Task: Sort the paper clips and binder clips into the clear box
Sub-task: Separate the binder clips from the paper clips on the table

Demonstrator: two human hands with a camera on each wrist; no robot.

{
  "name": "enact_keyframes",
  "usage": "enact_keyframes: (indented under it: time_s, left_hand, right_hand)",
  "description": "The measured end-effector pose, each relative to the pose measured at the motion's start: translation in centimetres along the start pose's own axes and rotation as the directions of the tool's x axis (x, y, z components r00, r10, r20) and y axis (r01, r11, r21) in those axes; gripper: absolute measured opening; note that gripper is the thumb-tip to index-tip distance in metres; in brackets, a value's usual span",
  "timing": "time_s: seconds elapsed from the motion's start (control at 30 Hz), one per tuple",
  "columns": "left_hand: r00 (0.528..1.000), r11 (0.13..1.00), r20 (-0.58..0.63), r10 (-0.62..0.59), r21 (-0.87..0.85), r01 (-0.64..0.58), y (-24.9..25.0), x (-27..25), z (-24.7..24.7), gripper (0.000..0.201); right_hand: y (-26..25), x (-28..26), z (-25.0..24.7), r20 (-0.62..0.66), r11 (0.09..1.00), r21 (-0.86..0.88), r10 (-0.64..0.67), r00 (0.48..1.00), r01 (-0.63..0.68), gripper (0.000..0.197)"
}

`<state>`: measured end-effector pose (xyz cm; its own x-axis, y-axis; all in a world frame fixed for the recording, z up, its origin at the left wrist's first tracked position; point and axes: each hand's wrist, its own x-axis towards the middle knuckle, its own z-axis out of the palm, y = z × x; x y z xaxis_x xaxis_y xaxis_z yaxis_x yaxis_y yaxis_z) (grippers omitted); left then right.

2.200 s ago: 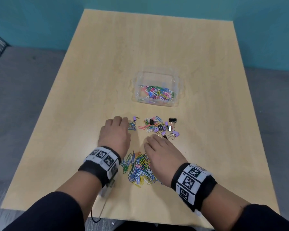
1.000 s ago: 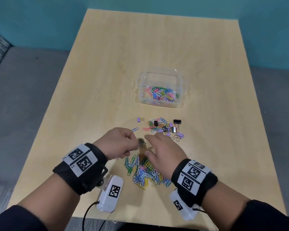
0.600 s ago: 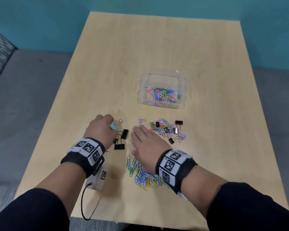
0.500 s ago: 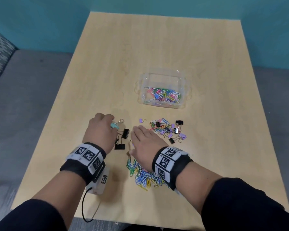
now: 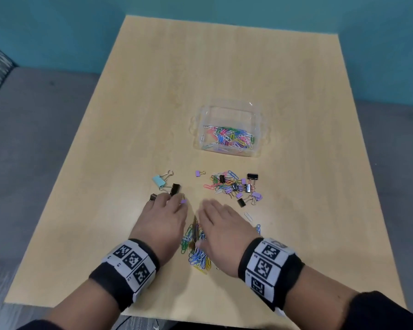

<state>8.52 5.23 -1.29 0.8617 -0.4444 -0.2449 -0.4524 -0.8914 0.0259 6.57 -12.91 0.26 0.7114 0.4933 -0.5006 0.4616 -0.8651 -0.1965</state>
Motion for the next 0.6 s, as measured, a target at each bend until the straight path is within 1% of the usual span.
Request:
enact_keyframes:
  time_s: [0.03,0.1,0.2,0.27,0.4,0.47,0.53,0.6]
  left_hand:
    - [1.000,1.000,-0.010,-0.011,-0.010,0.011,0.0,0.1,-0.2,0.038]
    - [0.999,0.999,-0.004,-0.035,-0.035,0.035,0.2,0.3,-0.5,0.043]
    - [0.998,0.997,0.007,-0.057,-0.049,0.057,0.5,0.4,-0.7,0.045]
    - [0.998,0.996,0.007,-0.066,-0.058,0.067,0.7,0.5,-0.9,0.046]
    - [0.996,0.994,-0.052,-0.068,-0.088,0.064,0.8,1.0,-1.5,0.037]
    - [0.998,0.993,-0.049,-0.042,-0.112,0.037,0.8,1.7,-1.5,0.038]
    - [1.000,0.991,-0.026,-0.010,-0.131,0.006,1.0,2.7,-1.7,0.032]
    - [1.000,0.984,0.005,0.001,-0.180,0.000,1.7,4.2,-2.4,0.020]
  right_hand:
    - [0.4,0.4,-0.4,-0.053,1.000,0.003,0.020,0.998,-0.020,0.072]
    - [1.2,1.8,-1.2,-0.089,0.997,-0.007,0.079,0.993,-0.080,0.073]
    - [1.8,4.1,-1.4,-0.058,0.988,-0.047,0.146,0.987,-0.149,0.074]
    - [1.6,4.4,-1.1,-0.049,0.985,-0.068,0.157,0.986,-0.160,0.075]
    - [0.2,2.0,0.5,-0.026,0.996,-0.063,0.066,0.998,-0.067,0.075]
    - [0.0,0.6,1.2,-0.033,0.999,-0.037,0.014,0.999,-0.016,0.075]
    - [0.3,-0.4,1.8,-0.090,1.000,-0.017,-0.023,0.996,0.021,0.070]
    - [0.8,-1.5,2.1,-0.143,1.000,0.023,-0.003,0.990,0.007,0.065]
